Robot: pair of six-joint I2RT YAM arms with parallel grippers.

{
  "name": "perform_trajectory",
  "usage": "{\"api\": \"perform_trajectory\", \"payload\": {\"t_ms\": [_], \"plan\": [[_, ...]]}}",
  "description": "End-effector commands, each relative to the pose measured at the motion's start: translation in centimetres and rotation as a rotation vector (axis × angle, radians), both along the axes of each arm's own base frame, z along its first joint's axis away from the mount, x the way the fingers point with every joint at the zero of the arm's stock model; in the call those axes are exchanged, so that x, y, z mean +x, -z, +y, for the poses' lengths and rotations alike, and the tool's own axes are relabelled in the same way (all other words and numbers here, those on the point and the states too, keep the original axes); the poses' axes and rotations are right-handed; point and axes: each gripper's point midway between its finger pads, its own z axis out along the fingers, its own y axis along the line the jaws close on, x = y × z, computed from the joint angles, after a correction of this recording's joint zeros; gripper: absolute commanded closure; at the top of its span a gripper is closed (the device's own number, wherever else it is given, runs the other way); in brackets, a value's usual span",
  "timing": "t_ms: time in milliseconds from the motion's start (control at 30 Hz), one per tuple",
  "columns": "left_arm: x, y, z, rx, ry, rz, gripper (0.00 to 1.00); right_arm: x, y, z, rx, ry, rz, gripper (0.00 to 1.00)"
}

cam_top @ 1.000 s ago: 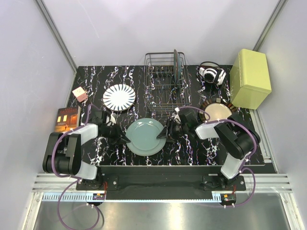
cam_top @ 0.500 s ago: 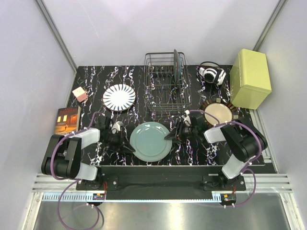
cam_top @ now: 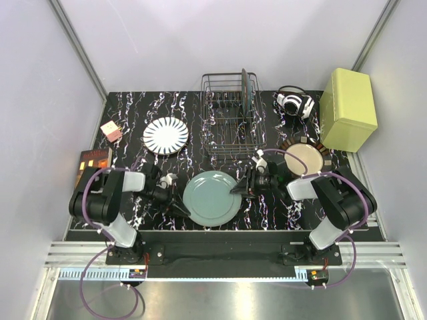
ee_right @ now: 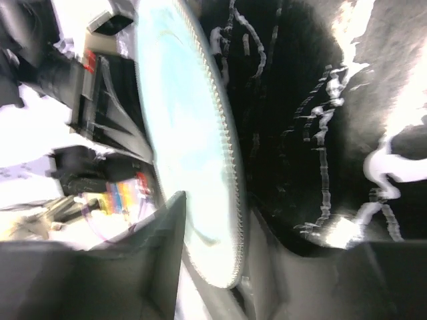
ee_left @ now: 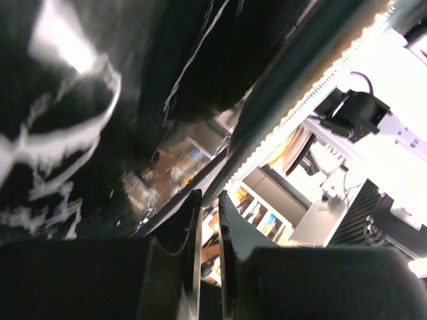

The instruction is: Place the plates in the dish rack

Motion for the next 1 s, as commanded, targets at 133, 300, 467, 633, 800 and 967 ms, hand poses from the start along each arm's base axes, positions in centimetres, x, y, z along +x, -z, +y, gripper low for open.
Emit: {"api": "perform_trajectory", "payload": {"t_ms": [133, 300, 467, 633, 800, 967], "plan": [[2.9, -2.3, -1.3, -0.144, 0.095, -0.106, 1.0, -1.1, -2.7, 1.0, 0.066, -0.207, -0.22, 1.0], [3.4, -2.1, -0.5, -0.059, 0.121, -0.165, 0.65, -0.9, -6.2, 1.4, 0.103, -0.254, -0.221, 1.0], [5.6, -5.8, 0.7, -0.054, 0.103, -0.34, 0.24, -0.4, -11.5, 0.5, 0.026, -0.305, -0.315, 1.0], [7.7, -12.9, 1.5, -0.149, 0.078, -0.604, 0.23, 1.4, -17.8, 0.0, -0.026, -0.303, -0.445, 1.0], [13.2, -18.1, 5.5, 0.105, -0.002, -0.906, 0.21, 7.8, -24.0, -1.5, -0.214, -0.112, -0.677, 1.0], [18.9, -18.0, 11.0, 0.517, -0.211, -0.944, 0.19, 16.4, -31.2, -2.3, -0.348, 0.145, -0.875, 1.0]]}}
